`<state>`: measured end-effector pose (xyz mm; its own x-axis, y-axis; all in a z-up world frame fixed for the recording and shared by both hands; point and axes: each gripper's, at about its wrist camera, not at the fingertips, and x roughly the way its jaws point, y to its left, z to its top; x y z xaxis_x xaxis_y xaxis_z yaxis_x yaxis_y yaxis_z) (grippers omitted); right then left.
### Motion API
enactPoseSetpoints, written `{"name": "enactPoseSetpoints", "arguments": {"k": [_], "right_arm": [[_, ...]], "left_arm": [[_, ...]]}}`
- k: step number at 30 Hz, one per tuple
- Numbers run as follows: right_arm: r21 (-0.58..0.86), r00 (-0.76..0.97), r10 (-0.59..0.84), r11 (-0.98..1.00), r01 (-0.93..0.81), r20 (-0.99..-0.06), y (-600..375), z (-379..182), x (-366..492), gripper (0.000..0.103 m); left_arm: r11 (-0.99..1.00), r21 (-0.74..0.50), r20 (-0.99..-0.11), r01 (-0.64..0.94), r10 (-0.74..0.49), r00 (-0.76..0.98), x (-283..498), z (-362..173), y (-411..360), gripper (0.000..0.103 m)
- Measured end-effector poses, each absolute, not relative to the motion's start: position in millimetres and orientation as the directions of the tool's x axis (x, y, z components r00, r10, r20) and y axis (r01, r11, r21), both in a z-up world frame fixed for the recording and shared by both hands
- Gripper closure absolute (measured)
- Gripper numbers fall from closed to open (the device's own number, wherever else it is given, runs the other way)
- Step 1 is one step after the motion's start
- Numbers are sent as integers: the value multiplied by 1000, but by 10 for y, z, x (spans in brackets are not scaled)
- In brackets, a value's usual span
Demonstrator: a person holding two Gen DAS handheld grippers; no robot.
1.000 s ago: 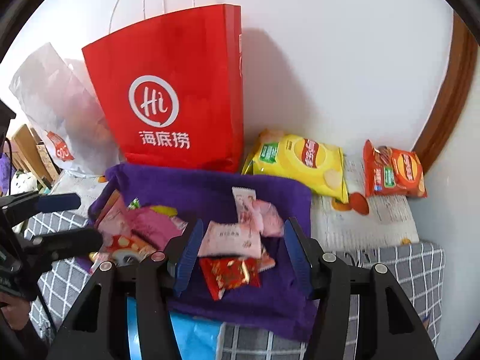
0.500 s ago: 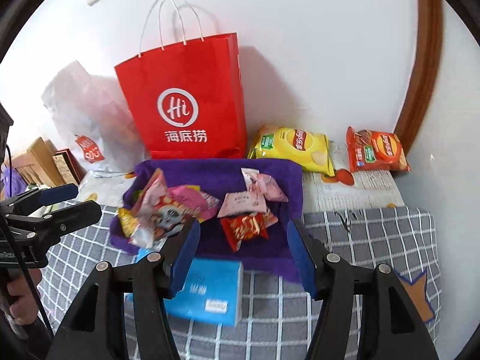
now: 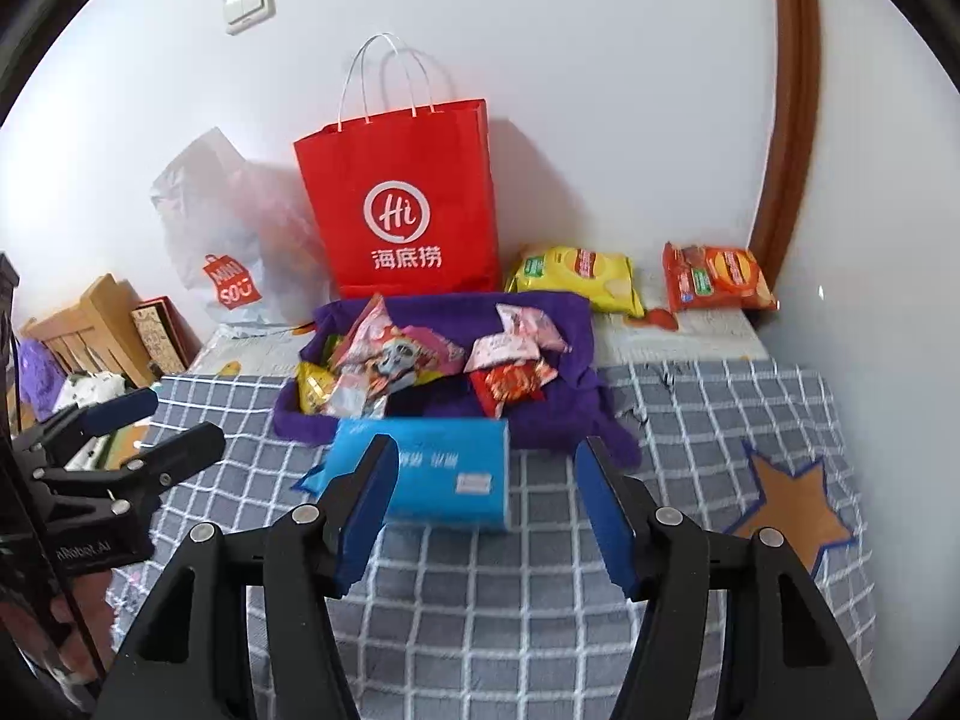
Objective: Organize snacks
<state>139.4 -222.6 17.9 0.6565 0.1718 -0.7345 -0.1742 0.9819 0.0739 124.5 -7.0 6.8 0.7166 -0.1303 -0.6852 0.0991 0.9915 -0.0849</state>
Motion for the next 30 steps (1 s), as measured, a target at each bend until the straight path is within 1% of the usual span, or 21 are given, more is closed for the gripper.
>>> {"name": "enactPoseSetpoints", "arguments": {"k": [2,4,7,11,13,15,18,30], "right_arm": [[77,659,172,982,-170,-732,-2229,175,1251,34],[67,677,158,985,-159,-719,-2230,183,1080,18],[28,703,123,989,-144,-700,-2215,191,843,13],[-17,721,85,991,-133,-688,-2202,194,616,11],[-8,719,85,992,-125,-690,-2228,195,552,5],[10,721,87,994,-110,-688,-2274,201,478,4],[-10,735,64,995,-96,-675,-2305,230,373,4],[-14,752,76,994,-112,-655,-2303,283,126,3]], "left_arm": [[992,-82,-679,97,-127,723,1111,73,-90,9],[992,-80,-670,98,-126,731,978,75,-111,9],[993,-71,-657,93,-117,745,791,80,-146,9],[994,-71,-644,84,-110,757,565,83,-166,9],[994,-72,-637,84,-110,763,453,85,-172,9],[994,-69,-632,85,-110,768,375,89,-182,8],[994,-67,-621,81,-105,777,273,96,-191,8],[995,-65,-603,82,-105,791,124,157,-212,8]]}}
